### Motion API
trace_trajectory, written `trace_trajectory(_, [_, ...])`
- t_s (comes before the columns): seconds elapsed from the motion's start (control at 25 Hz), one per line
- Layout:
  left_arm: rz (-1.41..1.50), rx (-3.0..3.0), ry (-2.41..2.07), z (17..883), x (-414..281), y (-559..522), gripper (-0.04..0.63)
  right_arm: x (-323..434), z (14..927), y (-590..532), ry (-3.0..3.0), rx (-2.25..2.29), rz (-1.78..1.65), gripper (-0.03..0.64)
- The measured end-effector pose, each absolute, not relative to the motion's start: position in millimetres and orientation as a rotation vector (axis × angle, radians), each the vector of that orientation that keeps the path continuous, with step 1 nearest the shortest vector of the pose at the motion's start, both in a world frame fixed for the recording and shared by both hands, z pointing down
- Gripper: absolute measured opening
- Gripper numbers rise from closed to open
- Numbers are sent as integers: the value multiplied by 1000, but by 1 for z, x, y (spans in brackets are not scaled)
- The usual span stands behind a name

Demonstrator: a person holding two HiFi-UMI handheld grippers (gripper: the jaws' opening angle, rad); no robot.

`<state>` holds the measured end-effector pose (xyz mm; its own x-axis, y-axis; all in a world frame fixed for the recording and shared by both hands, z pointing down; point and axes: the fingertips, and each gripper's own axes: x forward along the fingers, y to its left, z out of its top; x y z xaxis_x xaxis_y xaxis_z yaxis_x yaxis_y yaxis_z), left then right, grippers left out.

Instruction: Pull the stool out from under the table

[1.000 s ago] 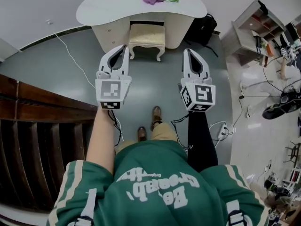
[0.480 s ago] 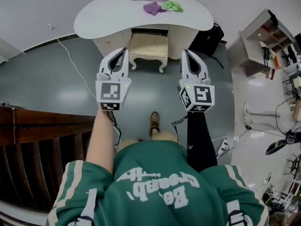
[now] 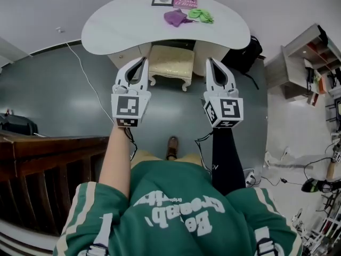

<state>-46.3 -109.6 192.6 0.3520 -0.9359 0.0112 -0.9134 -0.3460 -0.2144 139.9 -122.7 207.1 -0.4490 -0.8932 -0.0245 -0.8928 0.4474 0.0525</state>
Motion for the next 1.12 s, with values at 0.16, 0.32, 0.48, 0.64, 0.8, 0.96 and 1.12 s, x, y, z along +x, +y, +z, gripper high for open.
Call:
trace_trajectory(0.16, [-233, -2430, 1696, 198, -48, -127, 14, 140, 214, -143, -2671, 1626, -70, 8])
trace_trajectory(0.32, [-246, -2427, 1704, 205, -50, -146, 14, 141, 226, -161, -2661, 1616, -44, 8])
trace_trajectory(0.48, [-262, -2428, 1702, 215, -55, -168, 14, 137, 241, -179, -2640, 1605, -21, 8])
trace_trajectory(0.64, [-268, -2449, 1682, 227, -61, -202, 14, 136, 253, -207, -2597, 1619, -3, 8])
trace_trajectory(0.8, [-275, -2493, 1653, 244, -70, -248, 14, 130, 264, -241, -2538, 1627, -13, 8])
trace_trajectory(0.96, [-254, -2491, 1629, 261, -82, -294, 15, 115, 279, -280, -2503, 1617, -99, 8])
trace_trajectory(1.12, [-198, -2537, 1565, 283, -87, -331, 15, 103, 304, -309, -2453, 1653, -97, 8])
